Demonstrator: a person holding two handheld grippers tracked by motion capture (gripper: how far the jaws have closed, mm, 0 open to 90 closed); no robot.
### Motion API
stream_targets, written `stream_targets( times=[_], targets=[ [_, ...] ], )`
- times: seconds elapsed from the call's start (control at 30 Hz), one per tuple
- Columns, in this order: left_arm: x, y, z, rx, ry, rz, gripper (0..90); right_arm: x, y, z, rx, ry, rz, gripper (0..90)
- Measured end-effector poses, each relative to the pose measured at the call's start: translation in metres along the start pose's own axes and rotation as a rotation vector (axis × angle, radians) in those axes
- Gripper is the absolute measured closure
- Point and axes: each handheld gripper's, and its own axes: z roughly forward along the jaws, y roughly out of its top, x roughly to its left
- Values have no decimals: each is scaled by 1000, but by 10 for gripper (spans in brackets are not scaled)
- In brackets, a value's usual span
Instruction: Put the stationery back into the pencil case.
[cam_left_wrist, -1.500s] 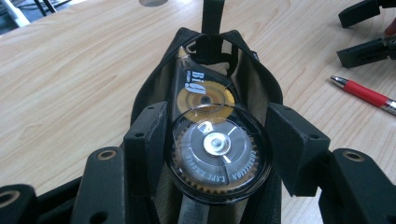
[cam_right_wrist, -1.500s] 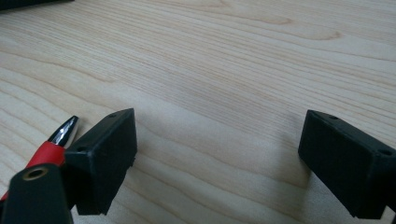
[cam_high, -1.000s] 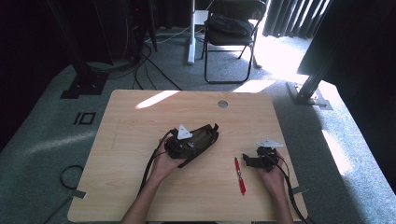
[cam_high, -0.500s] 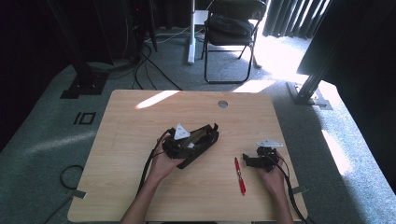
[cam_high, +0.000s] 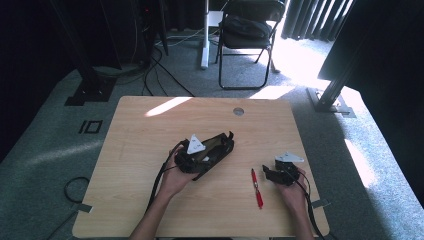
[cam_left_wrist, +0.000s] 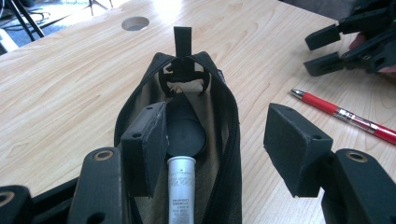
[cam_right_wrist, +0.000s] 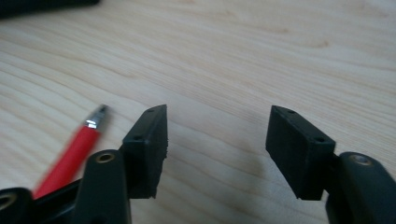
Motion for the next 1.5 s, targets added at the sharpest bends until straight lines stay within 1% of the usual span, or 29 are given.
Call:
stream_targets(
  times=[0.07,0.1,0.13,0.17,0.23,0.33,0.4,0.5,0.67,0.77,0.87,0.97,1.0,1.03,1.07,1.23,1.27,1.37,1.5],
  targets=[
    [-1,-1,0,-1,-2,-2,401,3,1,-7,-20,16,14,442],
    [-1,-1,0,-1,-2,-2,401,3,1,-7,-20,16,14,442],
    [-2,-1,0,-1,-3,0,401,6,2,-9,-23,28,19,462],
    [-2,-1,-1,-2,-3,1,402,12,1,-12,-23,38,12,497],
    [-3,-1,-2,-6,-5,3,402,19,0,-17,-22,45,1,517],
    [-4,0,-4,-12,-5,4,403,28,-2,-26,-34,61,9,546],
    [-5,1,-5,-16,-7,9,403,34,-4,-32,-43,74,9,549],
    [-8,1,-6,-13,-13,15,403,42,-8,-38,-44,113,5,532],
    [-11,1,-9,-24,-20,25,403,53,-14,-45,-21,150,-11,531],
    [-13,1,-9,-25,-19,30,403,61,-19,-44,4,169,-45,536],
    [-13,1,-10,-23,-18,35,403,65,-23,-42,35,167,-79,558],
    [-13,0,-12,-27,-16,32,403,67,-24,-40,55,174,-87,600],
    [-13,0,-12,-27,-16,32,403,67,-24,-40,55,174,-87,600],
    [-11,-1,-12,-27,-13,26,403,68,-25,-38,70,175,-94,639],
    [-11,-2,-13,-28,-13,26,404,68,-25,-38,77,176,-96,656],
    [-10,-4,-14,-28,-14,22,404,70,-23,-36,94,185,-120,755],
    [-10,-4,-14,-28,-16,23,408,72,-23,-35,99,187,-129,777],
    [-10,-5,-13,-26,-17,23,416,76,-19,-31,105,206,-164,789],
    [-11,-6,-12,-22,-23,27,417,87,-13,-25,102,244,-229,791]
  ],
)
